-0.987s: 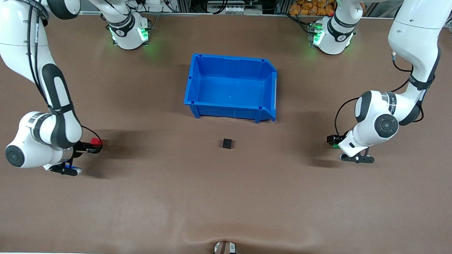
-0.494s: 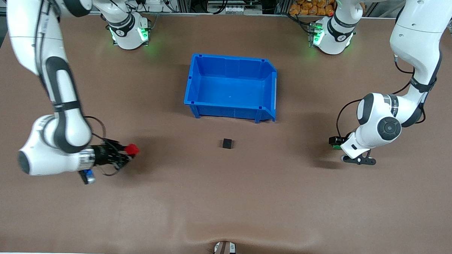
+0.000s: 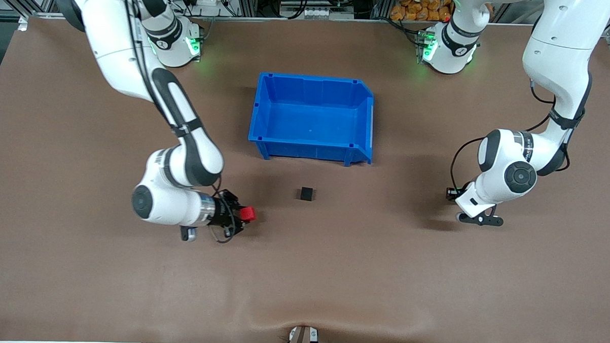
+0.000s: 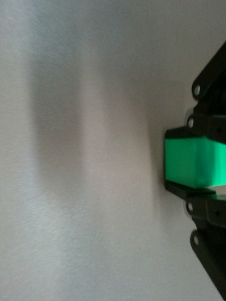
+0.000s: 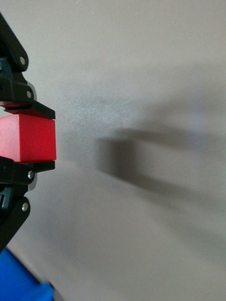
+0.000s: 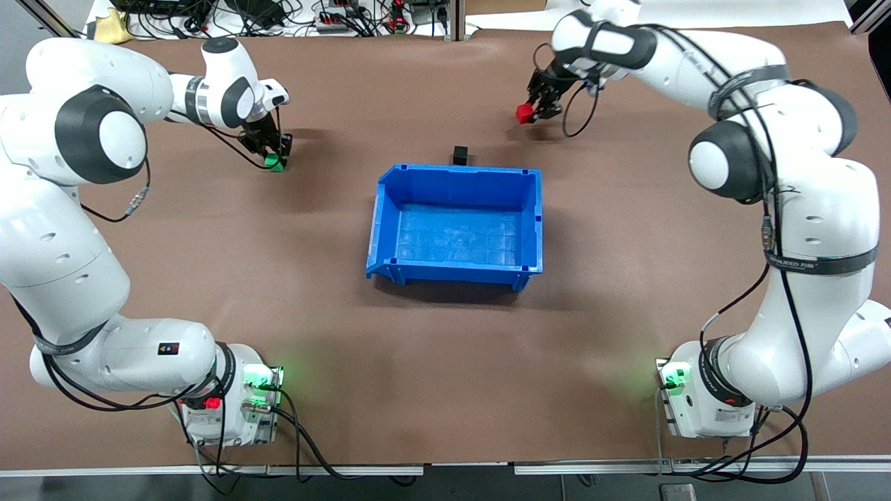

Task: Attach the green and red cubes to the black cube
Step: 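Carry the red cube with the right gripper toward the black cube, then place the red cube against the black cube while the left gripper carries green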

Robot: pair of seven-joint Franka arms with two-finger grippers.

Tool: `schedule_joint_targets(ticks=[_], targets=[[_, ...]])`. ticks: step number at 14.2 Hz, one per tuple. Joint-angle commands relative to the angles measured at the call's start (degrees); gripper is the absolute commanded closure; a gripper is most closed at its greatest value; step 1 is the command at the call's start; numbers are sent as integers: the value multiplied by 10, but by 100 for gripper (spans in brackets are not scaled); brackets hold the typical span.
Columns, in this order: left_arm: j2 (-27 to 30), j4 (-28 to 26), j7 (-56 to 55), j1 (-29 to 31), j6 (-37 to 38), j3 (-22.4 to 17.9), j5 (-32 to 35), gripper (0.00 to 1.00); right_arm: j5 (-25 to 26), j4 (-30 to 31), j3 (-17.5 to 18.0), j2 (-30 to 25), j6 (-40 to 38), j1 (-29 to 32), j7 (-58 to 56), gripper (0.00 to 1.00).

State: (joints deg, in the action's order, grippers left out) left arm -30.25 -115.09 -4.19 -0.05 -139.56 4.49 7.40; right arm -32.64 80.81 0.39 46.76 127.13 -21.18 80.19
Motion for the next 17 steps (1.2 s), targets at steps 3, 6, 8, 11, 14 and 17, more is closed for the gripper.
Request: schedule_joint_targets(ticks=[3, 6, 8, 11, 14, 17], targets=[[-5, 19, -76, -13, 1, 0, 8, 96, -15, 0, -7, 14, 41, -47, 58, 100], [-2, 60, -185, -32, 45, 1, 0, 99, -14, 11, -7, 15, 45, -82, 94, 100], [-6, 110, -274, -52, 101, 2, -1, 99, -15, 26, -7, 15, 45, -94, 95, 100], [-19, 174, -408, -74, 138, 1, -40, 99, -15, 35, -7, 14, 45, -98, 105, 100], [-45, 223, -593, -105, 138, 1, -71, 99, -15, 34, -7, 14, 53, -110, 128, 100], [-81, 265, -788, -141, 137, 1, -70, 99, -15, 34, -7, 15, 78, -120, 136, 100]])
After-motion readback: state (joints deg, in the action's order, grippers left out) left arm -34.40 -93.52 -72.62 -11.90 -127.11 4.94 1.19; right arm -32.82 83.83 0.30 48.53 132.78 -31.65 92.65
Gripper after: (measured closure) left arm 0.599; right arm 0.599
